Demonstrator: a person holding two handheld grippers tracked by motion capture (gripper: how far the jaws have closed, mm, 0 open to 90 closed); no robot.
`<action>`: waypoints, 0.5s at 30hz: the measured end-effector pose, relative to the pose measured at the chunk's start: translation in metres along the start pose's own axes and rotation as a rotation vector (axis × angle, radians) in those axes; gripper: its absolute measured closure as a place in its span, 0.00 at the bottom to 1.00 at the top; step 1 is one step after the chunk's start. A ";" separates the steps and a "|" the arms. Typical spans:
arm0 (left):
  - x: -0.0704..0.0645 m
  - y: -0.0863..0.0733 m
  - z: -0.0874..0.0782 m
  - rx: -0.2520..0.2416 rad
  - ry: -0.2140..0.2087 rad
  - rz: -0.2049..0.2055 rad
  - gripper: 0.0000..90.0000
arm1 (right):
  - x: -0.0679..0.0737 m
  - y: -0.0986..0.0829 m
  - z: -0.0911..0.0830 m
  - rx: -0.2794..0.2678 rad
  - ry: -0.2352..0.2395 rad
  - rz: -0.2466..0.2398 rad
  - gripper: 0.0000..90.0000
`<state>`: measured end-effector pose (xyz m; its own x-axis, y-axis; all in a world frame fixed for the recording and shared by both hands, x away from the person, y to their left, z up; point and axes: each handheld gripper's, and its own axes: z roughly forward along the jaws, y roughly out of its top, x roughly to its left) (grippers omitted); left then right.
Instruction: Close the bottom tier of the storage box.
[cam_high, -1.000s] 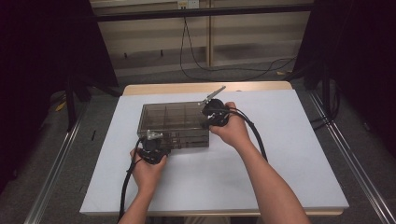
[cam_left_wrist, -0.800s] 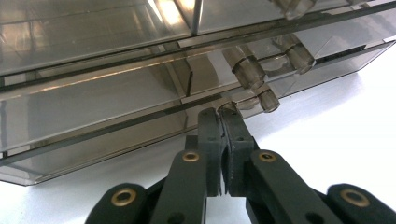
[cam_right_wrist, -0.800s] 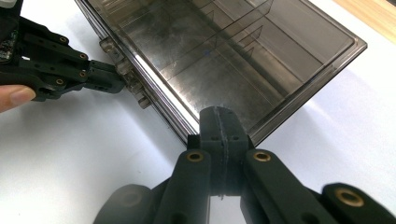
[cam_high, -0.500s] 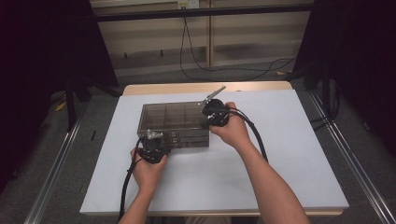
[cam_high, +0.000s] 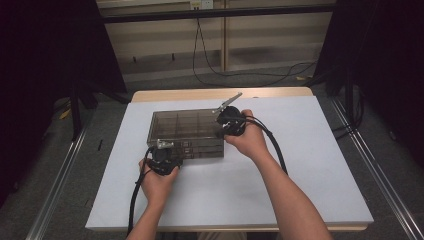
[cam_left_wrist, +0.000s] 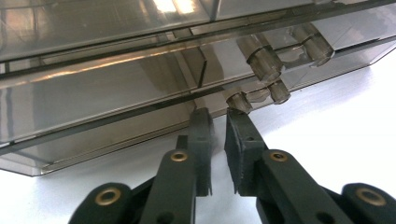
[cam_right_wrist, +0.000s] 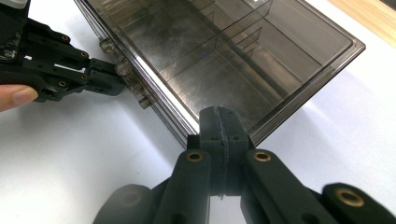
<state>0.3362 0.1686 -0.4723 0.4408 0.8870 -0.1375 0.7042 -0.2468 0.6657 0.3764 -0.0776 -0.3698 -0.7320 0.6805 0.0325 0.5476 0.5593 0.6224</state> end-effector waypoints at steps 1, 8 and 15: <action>0.000 0.000 0.000 0.000 0.000 0.001 0.86 | 0.000 0.000 0.000 0.000 -0.001 0.000 1.00; 0.001 -0.002 -0.005 0.002 0.002 0.003 0.80 | -0.001 -0.001 0.000 -0.005 0.000 0.013 1.00; 0.001 -0.003 -0.008 0.012 -0.010 0.002 0.74 | -0.001 -0.001 -0.001 -0.006 -0.025 0.006 0.93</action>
<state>0.3301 0.1735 -0.4686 0.4475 0.8827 -0.1437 0.7098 -0.2528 0.6575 0.3761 -0.0792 -0.3694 -0.7186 0.6952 0.0165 0.5490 0.5525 0.6272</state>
